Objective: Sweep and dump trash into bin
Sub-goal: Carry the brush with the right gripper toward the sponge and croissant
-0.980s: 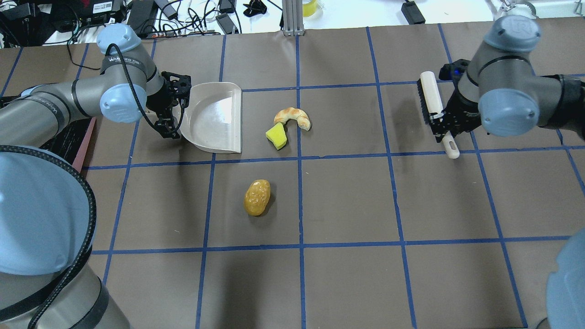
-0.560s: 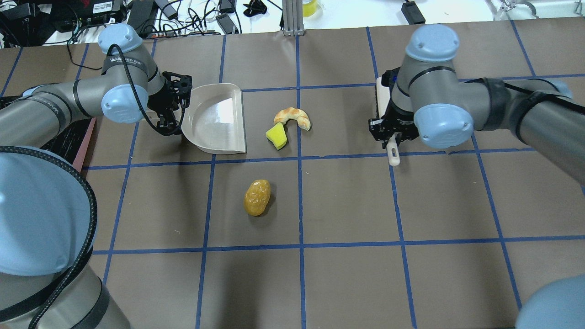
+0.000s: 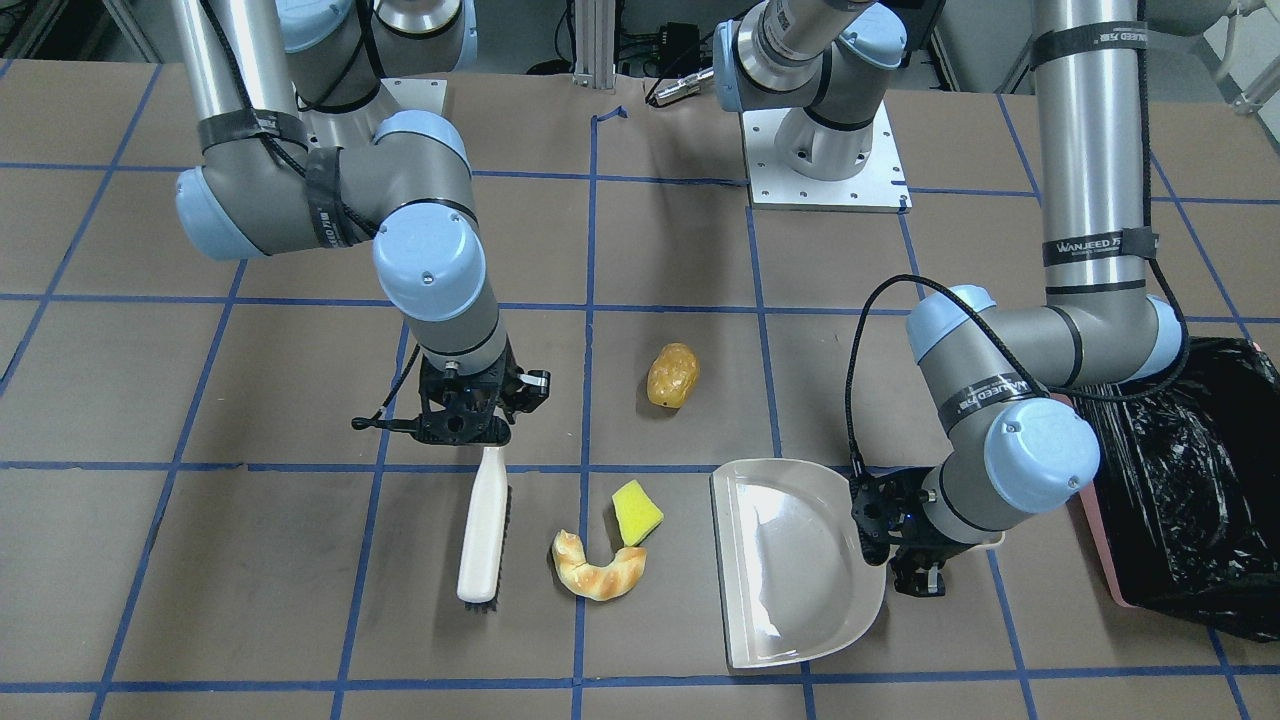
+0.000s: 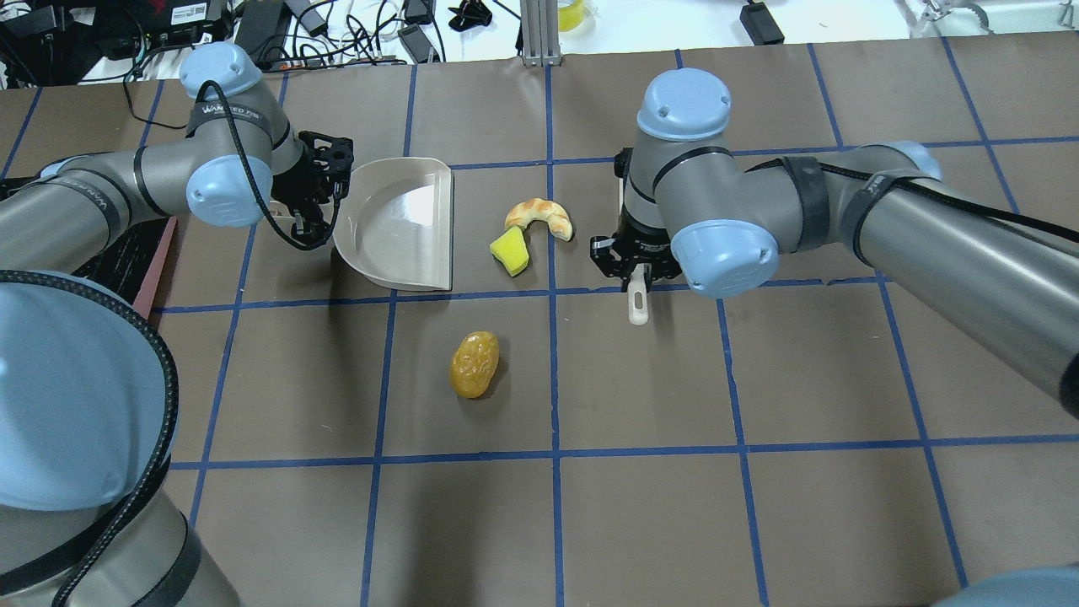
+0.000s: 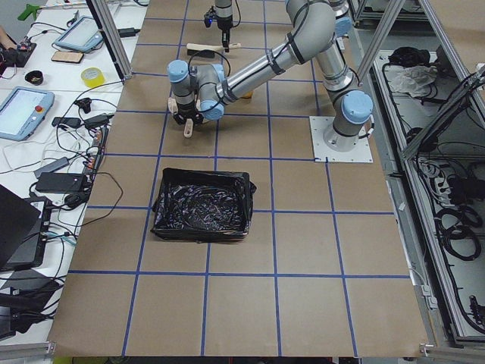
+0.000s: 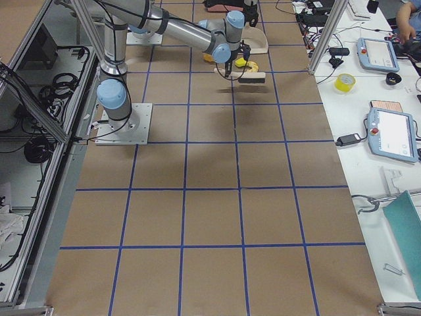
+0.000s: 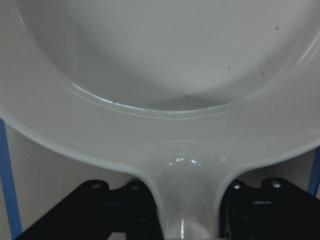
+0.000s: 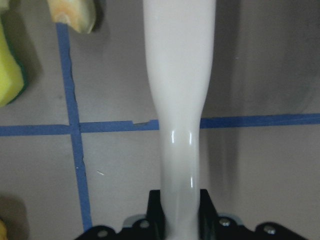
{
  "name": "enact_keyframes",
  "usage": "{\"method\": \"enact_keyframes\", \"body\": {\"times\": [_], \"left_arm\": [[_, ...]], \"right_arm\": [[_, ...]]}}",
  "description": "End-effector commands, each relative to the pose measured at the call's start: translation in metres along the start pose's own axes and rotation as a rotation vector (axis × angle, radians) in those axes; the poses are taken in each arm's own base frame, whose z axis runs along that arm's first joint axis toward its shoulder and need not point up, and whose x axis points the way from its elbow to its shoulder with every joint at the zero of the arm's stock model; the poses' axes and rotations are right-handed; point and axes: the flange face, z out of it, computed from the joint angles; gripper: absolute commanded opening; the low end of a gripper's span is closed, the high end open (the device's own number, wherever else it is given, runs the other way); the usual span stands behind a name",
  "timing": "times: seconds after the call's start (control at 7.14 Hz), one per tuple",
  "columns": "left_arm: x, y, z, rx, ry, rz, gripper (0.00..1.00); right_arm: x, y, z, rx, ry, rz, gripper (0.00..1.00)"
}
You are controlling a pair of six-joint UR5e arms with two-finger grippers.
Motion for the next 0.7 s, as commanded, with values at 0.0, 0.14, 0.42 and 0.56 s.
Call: {"method": "enact_keyframes", "body": {"times": [0.0, 0.14, 0.42, 0.56], "left_arm": [[0.0, 0.0, 0.0, 0.0, 0.0, 0.0, 0.0], [0.0, 0.0, 0.002, -0.001, 0.003, 0.002, 0.0], [0.0, 0.001, 0.001, -0.009, 0.001, 0.002, 0.0], [-0.001, 0.001, 0.001, -0.009, 0.001, 0.003, 0.0]], "right_arm": [[-0.038, 0.001, 0.012, -0.006, 0.003, -0.007, 0.0], [-0.046, -0.002, 0.022, -0.016, 0.007, -0.016, 0.0], [-0.066, 0.003, 0.034, -0.022, 0.01, 0.012, 0.0], [-0.097, 0.014, 0.041, -0.023, 0.013, 0.034, 0.0]]}}
